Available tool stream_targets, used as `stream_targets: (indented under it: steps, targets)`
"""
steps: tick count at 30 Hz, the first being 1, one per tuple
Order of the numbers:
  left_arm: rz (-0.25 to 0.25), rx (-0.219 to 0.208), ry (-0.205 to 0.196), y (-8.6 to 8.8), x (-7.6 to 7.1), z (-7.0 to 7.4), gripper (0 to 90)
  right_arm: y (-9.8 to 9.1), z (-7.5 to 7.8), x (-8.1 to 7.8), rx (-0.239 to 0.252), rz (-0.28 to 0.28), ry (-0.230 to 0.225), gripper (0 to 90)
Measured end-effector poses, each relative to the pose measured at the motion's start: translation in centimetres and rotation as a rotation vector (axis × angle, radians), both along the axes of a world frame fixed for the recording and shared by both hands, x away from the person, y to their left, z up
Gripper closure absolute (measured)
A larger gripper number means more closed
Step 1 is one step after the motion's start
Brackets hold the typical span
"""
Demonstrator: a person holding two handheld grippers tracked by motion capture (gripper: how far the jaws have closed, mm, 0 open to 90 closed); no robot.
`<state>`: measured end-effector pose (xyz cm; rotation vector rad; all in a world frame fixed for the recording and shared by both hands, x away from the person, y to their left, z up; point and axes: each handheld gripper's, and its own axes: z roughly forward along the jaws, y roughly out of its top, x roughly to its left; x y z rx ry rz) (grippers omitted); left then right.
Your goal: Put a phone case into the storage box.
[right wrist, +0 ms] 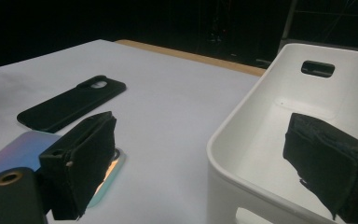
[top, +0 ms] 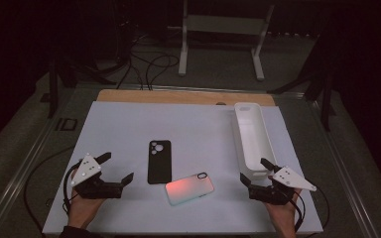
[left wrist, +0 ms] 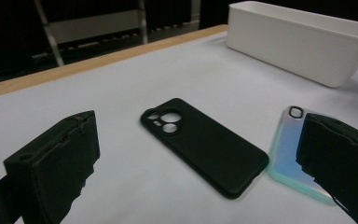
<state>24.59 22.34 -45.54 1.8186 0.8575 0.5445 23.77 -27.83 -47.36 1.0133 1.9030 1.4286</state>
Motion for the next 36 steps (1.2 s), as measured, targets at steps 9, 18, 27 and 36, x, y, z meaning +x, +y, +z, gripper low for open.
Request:
stream_targets:
  steps: [9, 18, 27, 36]
  targets:
    - [-0.023, 0.054, 0.029, -2.2, 1.2, 0.3, 10.2, 0.0, 0.0, 0.1, -0.003, -0.005, 0.000, 8.9]
    - [-0.063, 0.082, 0.035, -4.3, 1.9, 0.3, 21.0, 0.0, 0.1, 0.3, -0.012, -0.006, -0.002, 8.9]
    - [-0.123, 0.116, 0.065, -6.7, 2.8, 0.4, 18.0, -0.2, 0.1, 0.3, -0.016, -0.006, -0.005, 8.9]
    - [-0.168, 0.132, 0.098, -8.3, 3.3, -0.2, 12.1, -0.3, 0.1, 0.3, -0.020, -0.008, -0.003, 9.0]
